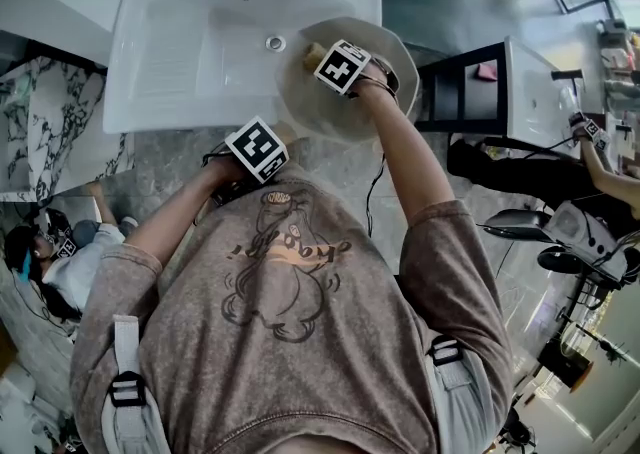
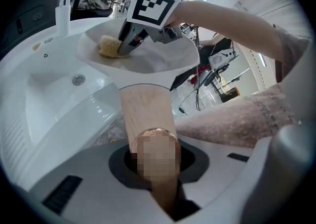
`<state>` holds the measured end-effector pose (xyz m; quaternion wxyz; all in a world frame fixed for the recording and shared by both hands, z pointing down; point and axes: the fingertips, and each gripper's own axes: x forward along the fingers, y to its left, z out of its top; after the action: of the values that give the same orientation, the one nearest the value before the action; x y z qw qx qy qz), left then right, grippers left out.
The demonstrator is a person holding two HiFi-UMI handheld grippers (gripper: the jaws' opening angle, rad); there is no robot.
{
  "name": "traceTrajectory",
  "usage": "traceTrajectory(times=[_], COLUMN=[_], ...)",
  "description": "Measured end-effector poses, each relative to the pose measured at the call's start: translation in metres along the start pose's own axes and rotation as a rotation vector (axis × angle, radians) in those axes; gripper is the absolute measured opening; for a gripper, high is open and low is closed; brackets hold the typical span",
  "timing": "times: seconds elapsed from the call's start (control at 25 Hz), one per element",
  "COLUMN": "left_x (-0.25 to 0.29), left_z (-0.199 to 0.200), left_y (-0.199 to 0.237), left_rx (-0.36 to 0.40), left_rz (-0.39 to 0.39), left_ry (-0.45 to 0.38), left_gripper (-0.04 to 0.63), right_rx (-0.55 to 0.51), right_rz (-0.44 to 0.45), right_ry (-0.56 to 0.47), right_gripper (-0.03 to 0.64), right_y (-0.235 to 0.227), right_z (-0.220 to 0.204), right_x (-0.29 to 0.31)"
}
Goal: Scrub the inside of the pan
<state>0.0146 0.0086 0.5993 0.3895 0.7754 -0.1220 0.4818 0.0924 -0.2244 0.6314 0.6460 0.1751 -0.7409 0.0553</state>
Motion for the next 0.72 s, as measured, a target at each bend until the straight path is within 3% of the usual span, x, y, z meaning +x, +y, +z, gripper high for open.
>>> traceTrajectory(times=[0.4,0.72], left_x=[0.001,0.000], left_z=[0.000,0.001], left_y=[0.000,0.000], left_rx=[-0.011,-0.030], left_rz=[-0.002,-0.007], left_ry=[-0.004,-0.020], left_gripper=[0.075,0.072], right_rx=[0.026,0.022], right_rz=[-0.088,-0.096], right_ry=[0.085,0.146], right_gripper=[0.140,0.138], right_y=[-0.031,-0.043], right_z=[-0.037,-0.063], right_x=[-0.013,-0.022])
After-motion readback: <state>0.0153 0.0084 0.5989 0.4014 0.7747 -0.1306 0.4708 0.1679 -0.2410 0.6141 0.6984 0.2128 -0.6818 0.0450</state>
